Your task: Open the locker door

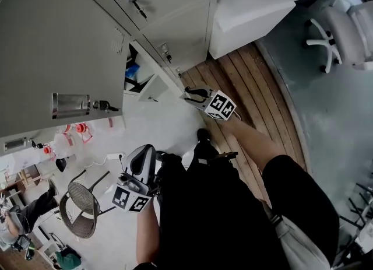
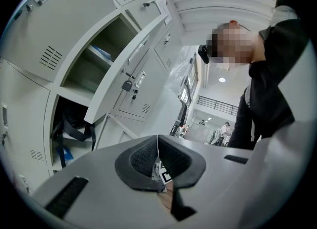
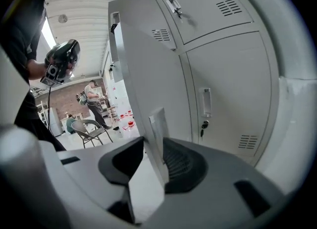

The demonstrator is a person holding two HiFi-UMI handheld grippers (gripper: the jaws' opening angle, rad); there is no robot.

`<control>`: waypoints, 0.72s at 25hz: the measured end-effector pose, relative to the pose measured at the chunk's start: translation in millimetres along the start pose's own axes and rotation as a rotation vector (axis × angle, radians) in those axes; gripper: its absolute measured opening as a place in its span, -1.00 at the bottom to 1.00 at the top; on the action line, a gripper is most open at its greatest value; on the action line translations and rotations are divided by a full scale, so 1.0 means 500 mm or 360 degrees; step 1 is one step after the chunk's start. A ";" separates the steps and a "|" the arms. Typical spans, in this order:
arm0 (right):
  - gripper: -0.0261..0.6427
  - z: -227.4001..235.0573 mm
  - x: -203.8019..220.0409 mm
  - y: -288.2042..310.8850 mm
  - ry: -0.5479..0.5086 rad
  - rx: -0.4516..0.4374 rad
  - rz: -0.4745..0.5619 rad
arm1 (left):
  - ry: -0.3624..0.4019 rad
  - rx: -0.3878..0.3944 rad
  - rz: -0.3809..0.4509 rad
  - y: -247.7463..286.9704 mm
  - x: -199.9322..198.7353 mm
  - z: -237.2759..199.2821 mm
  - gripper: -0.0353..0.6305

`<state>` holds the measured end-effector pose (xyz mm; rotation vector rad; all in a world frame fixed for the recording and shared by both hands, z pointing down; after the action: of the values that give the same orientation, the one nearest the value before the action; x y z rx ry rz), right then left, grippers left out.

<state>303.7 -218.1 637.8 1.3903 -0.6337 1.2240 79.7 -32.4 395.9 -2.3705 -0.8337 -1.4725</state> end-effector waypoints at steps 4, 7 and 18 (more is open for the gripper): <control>-0.53 0.028 0.001 -0.027 0.0011 0.0049 -0.0012 | 0.0006 0.0029 -0.0006 0.026 -0.007 0.003 -0.84; -0.54 0.045 0.001 -0.039 0.0014 0.0065 -0.0024 | 0.0013 0.0050 -0.0014 0.043 -0.012 0.004 -0.84; -0.58 0.110 0.004 -0.087 0.0150 0.0199 -0.0017 | 0.0042 0.0062 0.0008 0.078 -0.043 -0.006 -0.84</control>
<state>360.6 -259.0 631.7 1.4282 -0.4908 1.3314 92.7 -73.0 382.3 -2.3188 -0.8415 -1.4688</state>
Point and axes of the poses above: the fingertips, and each gripper's own axes: y forward along the fingers, z to its right, x out of its underside, the point moved 9 cm from there along -y, backward along the fingers, and after that the axes turned 3 degrees about -y, right-handed, at the moved point
